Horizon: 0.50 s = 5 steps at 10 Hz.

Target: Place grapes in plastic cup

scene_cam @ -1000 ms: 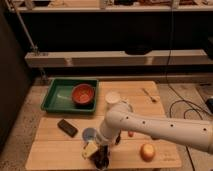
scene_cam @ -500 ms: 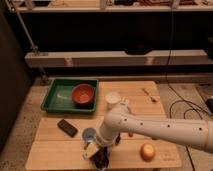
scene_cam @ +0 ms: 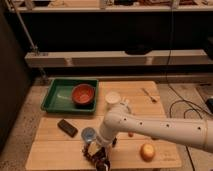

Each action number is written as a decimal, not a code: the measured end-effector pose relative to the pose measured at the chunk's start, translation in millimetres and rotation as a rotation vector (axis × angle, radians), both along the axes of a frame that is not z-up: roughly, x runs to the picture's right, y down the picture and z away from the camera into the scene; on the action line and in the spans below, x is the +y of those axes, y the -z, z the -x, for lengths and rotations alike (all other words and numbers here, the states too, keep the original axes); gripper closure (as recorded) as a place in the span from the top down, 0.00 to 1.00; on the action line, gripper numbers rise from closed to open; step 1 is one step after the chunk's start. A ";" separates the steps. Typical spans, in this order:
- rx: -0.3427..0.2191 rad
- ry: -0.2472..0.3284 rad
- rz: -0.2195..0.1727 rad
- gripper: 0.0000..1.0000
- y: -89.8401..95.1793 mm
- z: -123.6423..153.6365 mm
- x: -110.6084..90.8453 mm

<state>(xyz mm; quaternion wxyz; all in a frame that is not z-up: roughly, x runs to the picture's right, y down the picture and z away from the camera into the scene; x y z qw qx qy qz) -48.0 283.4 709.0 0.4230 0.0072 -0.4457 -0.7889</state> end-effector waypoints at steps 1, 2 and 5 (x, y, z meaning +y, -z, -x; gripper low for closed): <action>-0.002 0.004 -0.002 0.06 0.0 1.2 0.0; -0.003 0.004 -0.006 0.01 1.3 0.4 -2.4; -0.008 0.007 -0.049 0.00 23.0 -8.1 -31.0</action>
